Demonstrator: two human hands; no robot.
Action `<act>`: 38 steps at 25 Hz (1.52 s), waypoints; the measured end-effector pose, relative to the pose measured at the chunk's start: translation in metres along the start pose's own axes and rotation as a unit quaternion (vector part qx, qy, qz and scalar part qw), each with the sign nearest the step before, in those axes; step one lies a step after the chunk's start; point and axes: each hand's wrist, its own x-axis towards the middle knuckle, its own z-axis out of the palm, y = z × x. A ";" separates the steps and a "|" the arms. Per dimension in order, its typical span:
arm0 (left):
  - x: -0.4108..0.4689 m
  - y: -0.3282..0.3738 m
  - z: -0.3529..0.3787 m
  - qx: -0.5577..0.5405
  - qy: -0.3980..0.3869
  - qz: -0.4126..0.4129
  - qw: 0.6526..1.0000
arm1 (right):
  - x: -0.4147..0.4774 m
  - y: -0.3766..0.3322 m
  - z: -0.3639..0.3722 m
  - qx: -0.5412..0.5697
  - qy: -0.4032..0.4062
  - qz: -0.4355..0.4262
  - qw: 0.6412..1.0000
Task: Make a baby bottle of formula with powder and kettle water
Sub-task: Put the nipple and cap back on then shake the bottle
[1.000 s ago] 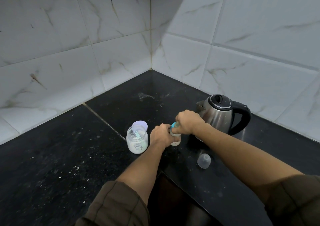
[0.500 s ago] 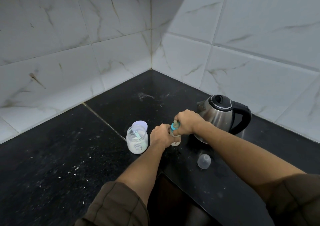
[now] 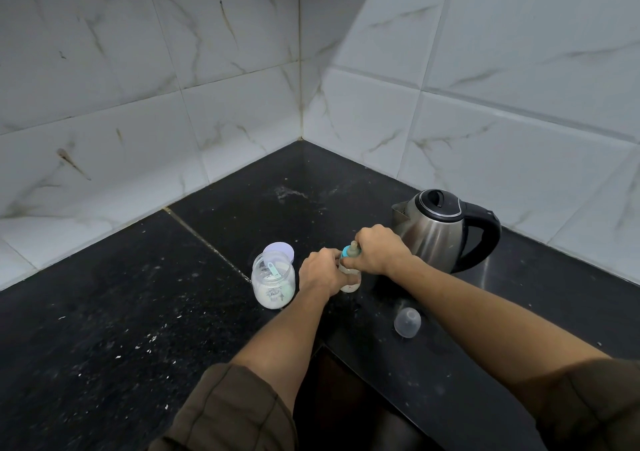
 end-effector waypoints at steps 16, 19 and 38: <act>0.000 0.000 -0.003 0.011 -0.002 0.006 1.000 | 0.008 0.005 -0.015 -0.045 -0.066 -0.088 0.993; -0.002 0.000 -0.002 0.011 0.011 0.007 1.000 | 0.006 0.002 -0.009 -0.089 -0.020 -0.022 0.996; 0.000 0.003 -0.005 0.024 -0.008 0.003 1.000 | 0.003 0.002 -0.018 -0.054 -0.088 -0.112 0.988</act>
